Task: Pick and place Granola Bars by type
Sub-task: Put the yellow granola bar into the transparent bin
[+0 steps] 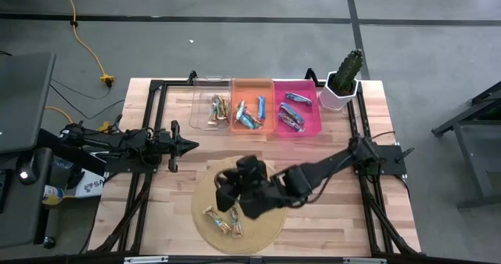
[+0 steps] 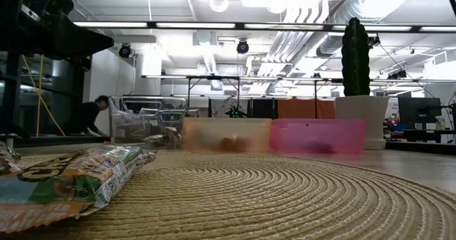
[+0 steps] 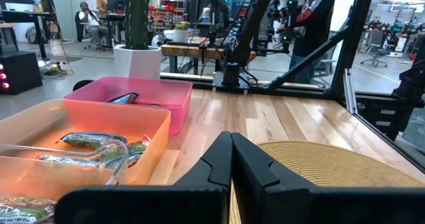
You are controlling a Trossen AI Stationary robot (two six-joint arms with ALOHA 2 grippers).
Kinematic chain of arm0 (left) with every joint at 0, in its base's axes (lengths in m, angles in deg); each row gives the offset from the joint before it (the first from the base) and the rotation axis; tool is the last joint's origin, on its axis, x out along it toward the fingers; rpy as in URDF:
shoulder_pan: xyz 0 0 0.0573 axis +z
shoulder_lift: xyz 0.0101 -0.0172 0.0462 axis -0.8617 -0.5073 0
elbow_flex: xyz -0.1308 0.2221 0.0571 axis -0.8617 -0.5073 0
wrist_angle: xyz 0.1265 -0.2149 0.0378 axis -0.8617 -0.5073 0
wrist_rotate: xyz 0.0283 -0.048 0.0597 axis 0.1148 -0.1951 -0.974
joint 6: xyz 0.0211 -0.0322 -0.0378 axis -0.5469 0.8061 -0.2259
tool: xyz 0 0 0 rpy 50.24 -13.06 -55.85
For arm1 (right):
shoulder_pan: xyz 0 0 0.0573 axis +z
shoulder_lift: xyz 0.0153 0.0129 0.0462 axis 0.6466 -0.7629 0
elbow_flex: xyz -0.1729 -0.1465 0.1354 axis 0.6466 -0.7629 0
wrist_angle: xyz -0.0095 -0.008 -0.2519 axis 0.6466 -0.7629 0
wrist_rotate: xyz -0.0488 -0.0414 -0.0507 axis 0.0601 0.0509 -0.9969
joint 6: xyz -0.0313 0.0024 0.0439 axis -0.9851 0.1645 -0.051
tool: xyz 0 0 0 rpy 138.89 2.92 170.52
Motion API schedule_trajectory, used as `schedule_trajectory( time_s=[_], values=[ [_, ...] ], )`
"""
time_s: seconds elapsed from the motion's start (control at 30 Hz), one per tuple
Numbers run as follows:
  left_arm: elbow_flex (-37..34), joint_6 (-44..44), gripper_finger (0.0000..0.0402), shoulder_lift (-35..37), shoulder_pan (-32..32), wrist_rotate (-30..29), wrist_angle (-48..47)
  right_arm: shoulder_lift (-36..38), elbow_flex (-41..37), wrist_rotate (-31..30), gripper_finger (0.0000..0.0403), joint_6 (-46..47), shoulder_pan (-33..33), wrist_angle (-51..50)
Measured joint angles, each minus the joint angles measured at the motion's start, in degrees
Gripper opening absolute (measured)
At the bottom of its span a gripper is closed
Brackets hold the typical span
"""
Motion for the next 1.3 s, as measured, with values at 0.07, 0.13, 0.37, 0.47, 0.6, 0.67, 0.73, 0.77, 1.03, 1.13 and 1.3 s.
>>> schedule_trajectory(
  time_s=[0.07, 0.13, 0.37, 0.47, 0.6, 0.67, 0.73, 0.77, 1.03, 1.13, 1.3],
  values=[
    [0.01, 0.0, 0.0001, 0.0, 0.0, 0.0, 0.07, -0.39, -0.11, -0.04, 0.0131, 1.97, 0.81, -0.57],
    [0.02, 0.02, 0.0001, 0.02, 0.0, 0.0, 0.09, -0.98, -0.09, 0.2, 0.0131, 2.74, 1.28, 0.29],
    [0.0, 0.0, 0.0001, 0.0, 0.0, 0.0, 0.01, -1.19, -0.07, -0.62, 0.0131, 2.75, 4.2, 1.23],
    [0.02, 0.0, 0.0001, 0.0, 0.0, 0.02, 0.0, -1.19, -0.05, -2.35, 0.0131, 6.08, 5.76, 0.55],
    [0.02, 0.0, 0.0001, 0.0, 0.0, 0.01, 0.0, -1.21, -0.02, -0.69, 0.0131, 11.82, 6.98, -2.48],
    [0.0, 0.0, 0.0001, 0.0, 0.0, 0.0, 0.05, -1.21, -0.02, -0.69, 0.0131, 11.86, 7.07, -2.45],
    [0.02, 0.0, 0.0001, 0.0, 0.0, 0.0, 0.24, -1.19, -0.02, -0.4, 0.0131, 11.74, 7.06, -2.73],
    [0.0, 0.0, 0.0001, 0.0, 0.0, 0.02, 0.26, -1.19, -0.02, 0.23, 0.0131, 11.77, 7.05, -3.41],
    [0.04, 6.85, 0.0001, 0.0, 0.0, 1.31, 1.06, -1.19, -0.02, -7.26, 0.0131, 8.41, 10.2, -4.38],
    [0.86, 12.85, 0.0001, 0.02, 0.0, 3.23, 0.11, -1.19, -0.02, -13.08, 0.0131, 5.5, 12.18, -4.42],
    [3.42, 16.67, 0.0001, 0.07, 0.0, 1.63, 1.91, -0.06, -0.02, -19.43, 0.0131, 2.54, 13.89, -8.66]
  ],
)
